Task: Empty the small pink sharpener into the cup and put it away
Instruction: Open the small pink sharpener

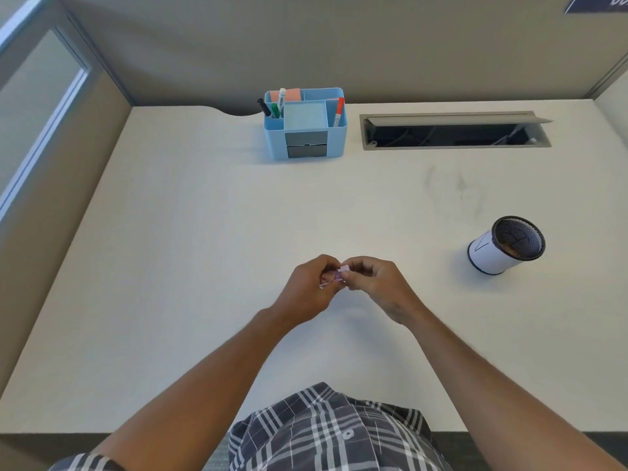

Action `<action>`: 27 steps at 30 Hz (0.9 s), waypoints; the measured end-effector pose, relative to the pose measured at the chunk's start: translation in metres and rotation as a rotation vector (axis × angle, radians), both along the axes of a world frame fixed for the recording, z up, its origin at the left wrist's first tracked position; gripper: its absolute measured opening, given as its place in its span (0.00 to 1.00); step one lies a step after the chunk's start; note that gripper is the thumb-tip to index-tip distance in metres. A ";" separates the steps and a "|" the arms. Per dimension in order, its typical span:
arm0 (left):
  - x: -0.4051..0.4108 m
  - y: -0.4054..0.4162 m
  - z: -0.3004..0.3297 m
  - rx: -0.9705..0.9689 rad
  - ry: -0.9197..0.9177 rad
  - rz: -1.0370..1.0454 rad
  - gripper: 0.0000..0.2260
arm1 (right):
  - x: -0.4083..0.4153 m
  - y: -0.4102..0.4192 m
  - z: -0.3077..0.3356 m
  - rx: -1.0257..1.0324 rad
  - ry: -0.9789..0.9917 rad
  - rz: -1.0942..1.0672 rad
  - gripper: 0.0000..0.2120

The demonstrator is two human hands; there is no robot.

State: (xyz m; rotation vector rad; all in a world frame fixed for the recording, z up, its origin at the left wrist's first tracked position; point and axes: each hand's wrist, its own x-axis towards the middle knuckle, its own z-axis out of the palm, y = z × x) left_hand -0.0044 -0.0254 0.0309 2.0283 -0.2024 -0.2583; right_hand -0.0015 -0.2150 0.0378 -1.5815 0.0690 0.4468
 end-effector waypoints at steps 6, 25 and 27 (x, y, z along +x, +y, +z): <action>0.004 0.007 0.007 -0.180 0.269 0.009 0.06 | -0.001 0.001 0.008 0.065 0.004 0.011 0.05; 0.006 0.010 0.013 -0.304 0.327 -0.048 0.08 | -0.001 -0.008 0.008 0.027 -0.062 0.066 0.05; 0.005 0.009 0.011 -0.302 0.311 -0.033 0.08 | 0.000 -0.007 0.008 0.033 -0.057 0.053 0.05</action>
